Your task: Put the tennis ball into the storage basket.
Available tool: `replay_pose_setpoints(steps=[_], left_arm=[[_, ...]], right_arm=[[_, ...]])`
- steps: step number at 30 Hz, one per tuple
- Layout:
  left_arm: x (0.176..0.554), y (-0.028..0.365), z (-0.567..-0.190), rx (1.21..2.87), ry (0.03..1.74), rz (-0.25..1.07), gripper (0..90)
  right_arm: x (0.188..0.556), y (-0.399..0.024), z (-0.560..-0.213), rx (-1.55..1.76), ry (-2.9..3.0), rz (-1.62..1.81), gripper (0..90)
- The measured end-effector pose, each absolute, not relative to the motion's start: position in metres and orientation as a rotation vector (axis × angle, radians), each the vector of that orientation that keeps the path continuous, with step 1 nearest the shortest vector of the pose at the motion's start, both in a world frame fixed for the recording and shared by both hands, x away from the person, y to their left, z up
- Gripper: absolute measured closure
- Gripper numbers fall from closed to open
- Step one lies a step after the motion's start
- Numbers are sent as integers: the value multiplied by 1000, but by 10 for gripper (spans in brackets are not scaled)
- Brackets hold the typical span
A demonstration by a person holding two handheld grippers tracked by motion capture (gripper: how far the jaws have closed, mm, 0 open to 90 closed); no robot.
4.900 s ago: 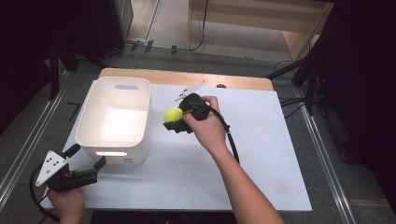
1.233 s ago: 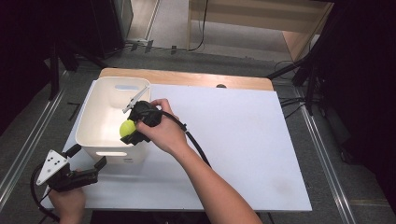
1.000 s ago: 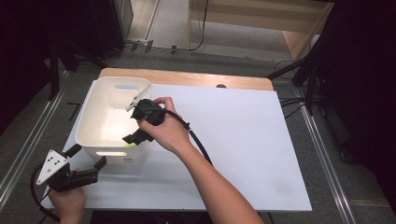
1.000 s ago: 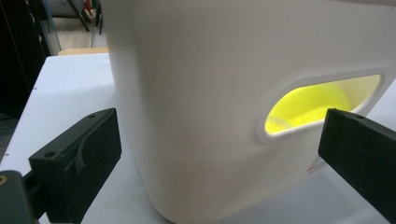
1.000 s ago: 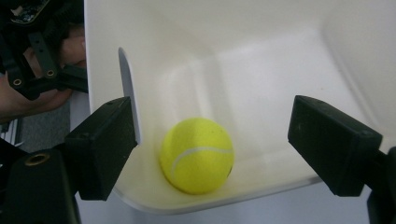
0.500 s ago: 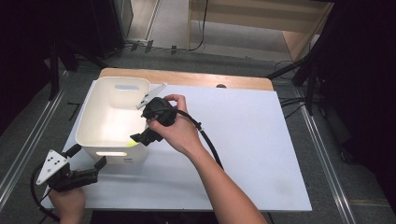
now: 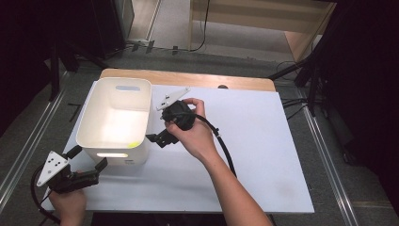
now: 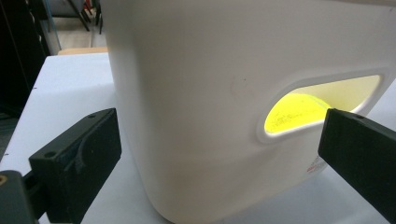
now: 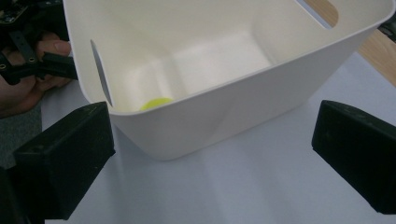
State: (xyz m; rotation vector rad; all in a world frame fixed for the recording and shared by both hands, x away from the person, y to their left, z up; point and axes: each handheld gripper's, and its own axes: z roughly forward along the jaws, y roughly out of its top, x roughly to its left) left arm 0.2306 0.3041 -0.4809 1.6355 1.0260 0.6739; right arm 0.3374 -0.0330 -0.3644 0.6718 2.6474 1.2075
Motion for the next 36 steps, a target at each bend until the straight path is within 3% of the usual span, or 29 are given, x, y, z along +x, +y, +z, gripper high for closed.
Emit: replay_pose_setpoints(steps=[36], left_arm=[[231,305,-481,1638,1026,670,0]], right_arm=[[319,-110,-388,880,2501,1250,0]])
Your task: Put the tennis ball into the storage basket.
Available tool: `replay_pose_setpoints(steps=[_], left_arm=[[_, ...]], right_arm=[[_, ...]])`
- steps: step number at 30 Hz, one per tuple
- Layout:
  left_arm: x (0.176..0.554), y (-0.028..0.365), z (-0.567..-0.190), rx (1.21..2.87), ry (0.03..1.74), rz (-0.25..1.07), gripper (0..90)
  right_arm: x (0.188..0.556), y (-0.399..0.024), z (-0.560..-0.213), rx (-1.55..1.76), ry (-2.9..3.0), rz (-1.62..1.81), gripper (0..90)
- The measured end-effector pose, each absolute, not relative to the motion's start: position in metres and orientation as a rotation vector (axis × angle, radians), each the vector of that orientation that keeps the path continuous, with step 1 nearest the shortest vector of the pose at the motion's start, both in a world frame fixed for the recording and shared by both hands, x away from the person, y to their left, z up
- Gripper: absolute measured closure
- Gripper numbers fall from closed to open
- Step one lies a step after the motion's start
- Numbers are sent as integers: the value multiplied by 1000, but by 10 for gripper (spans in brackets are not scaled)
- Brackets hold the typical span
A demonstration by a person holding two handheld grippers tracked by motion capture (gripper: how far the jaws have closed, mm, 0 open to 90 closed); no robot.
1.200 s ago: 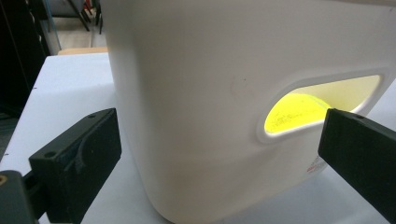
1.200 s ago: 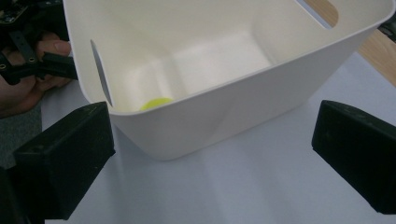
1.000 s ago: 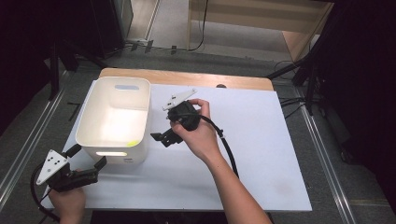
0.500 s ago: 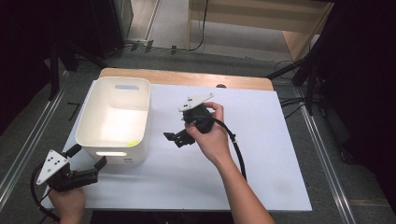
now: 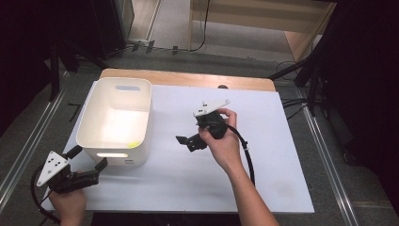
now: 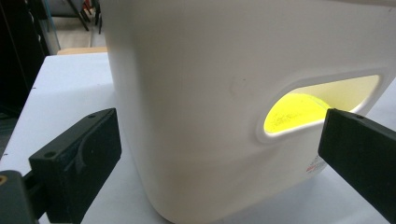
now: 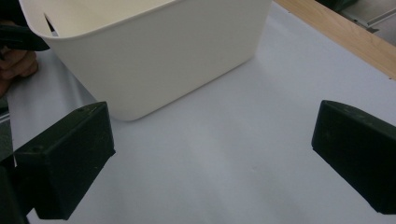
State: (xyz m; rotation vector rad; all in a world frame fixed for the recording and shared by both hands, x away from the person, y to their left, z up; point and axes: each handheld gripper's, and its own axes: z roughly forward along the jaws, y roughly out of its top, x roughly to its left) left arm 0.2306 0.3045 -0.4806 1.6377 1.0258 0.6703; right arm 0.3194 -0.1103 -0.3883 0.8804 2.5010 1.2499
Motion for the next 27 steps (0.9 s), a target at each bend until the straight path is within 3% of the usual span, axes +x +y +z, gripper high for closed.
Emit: replay_pose_setpoints(steps=[27], left_arm=[[230,304,-481,1636,1026,670,0]], right_arm=[[304,-163,-409,1009,2405,1257,0]])
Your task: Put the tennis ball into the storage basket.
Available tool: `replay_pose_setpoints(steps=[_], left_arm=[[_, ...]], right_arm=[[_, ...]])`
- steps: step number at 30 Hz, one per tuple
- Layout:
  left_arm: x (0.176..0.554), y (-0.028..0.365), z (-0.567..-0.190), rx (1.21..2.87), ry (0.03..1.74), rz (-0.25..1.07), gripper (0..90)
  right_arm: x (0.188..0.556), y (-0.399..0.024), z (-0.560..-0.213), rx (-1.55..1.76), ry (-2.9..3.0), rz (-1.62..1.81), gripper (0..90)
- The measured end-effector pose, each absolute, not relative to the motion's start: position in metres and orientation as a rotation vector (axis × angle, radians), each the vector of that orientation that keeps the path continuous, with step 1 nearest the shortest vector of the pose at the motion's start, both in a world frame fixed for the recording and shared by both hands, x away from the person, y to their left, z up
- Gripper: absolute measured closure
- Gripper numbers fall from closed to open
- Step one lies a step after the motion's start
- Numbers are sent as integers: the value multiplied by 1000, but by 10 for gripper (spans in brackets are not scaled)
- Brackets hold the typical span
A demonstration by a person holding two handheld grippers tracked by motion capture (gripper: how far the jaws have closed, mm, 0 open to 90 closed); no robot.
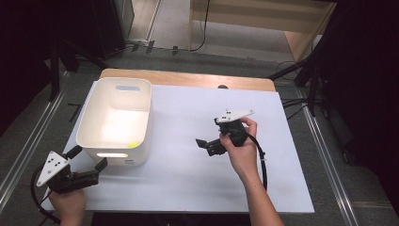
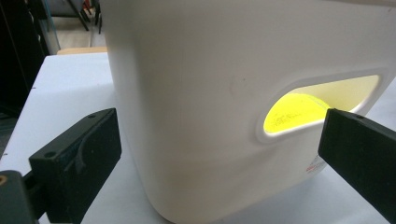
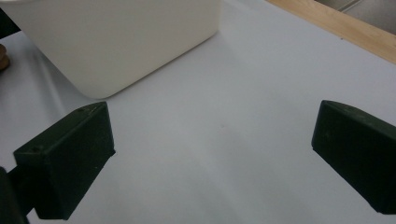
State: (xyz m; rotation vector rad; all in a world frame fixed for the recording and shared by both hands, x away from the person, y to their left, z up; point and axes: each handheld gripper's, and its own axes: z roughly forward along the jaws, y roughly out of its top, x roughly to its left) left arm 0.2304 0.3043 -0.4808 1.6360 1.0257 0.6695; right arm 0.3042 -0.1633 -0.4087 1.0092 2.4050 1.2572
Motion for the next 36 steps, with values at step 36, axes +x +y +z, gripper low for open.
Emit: replay_pose_setpoints(steps=[36], left_arm=[[231,304,-481,1643,1021,672,0]], right_arm=[[271,-251,-448,1175,2155,1354,0]])
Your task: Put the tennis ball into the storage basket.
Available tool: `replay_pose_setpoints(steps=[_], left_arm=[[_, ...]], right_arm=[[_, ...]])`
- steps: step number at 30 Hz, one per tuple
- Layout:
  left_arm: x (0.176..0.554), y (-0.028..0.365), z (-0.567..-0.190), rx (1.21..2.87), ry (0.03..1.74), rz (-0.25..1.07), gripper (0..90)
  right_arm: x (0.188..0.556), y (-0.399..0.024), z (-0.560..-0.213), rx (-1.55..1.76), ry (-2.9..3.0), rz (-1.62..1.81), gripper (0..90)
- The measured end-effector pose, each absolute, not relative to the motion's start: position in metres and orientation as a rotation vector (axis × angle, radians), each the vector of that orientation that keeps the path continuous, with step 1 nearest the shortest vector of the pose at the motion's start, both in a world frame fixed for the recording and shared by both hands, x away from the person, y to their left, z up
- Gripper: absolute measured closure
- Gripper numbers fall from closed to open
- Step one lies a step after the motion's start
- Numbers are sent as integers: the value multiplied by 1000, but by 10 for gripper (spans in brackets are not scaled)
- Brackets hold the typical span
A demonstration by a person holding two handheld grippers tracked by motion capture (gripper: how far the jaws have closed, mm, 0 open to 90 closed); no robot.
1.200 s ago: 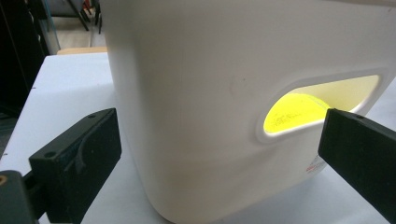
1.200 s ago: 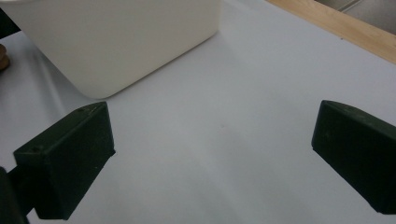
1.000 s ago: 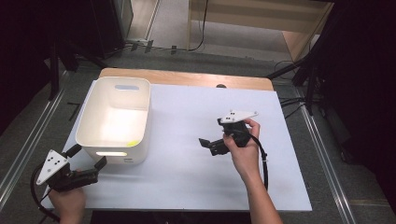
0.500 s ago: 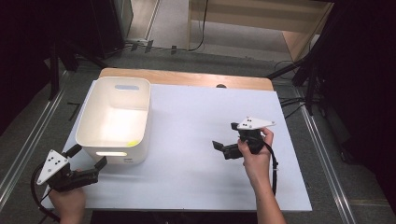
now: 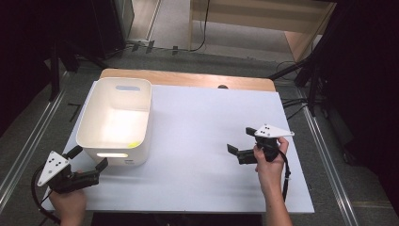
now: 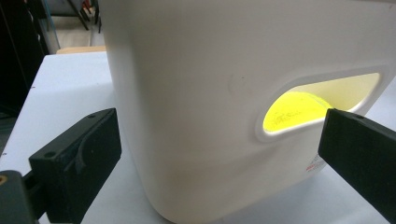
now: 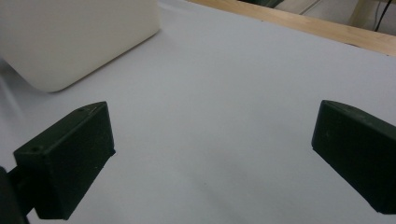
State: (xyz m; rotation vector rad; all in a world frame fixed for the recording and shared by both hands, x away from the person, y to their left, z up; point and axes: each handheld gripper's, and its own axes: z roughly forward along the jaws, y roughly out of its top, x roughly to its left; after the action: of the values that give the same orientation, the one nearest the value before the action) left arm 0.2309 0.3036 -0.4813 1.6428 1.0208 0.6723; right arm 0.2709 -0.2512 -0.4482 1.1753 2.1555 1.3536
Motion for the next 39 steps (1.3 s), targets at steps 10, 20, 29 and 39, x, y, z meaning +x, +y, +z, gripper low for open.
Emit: replay_pose_setpoints(steps=[10,20,29,39], left_arm=[[231,304,-481,1642,1021,672,0],[231,303,-482,1640,1017,673,0],[231,303,-481,1642,1020,673,0],[231,303,-482,1644,1018,676,0]], right_arm=[[261,-272,-459,1223,2098,1346,0],[249,-291,-472,1270,2050,1339,0],[240,-305,-480,1320,2010,1336,0],[229,-319,-490,1353,1975,1343,0]])
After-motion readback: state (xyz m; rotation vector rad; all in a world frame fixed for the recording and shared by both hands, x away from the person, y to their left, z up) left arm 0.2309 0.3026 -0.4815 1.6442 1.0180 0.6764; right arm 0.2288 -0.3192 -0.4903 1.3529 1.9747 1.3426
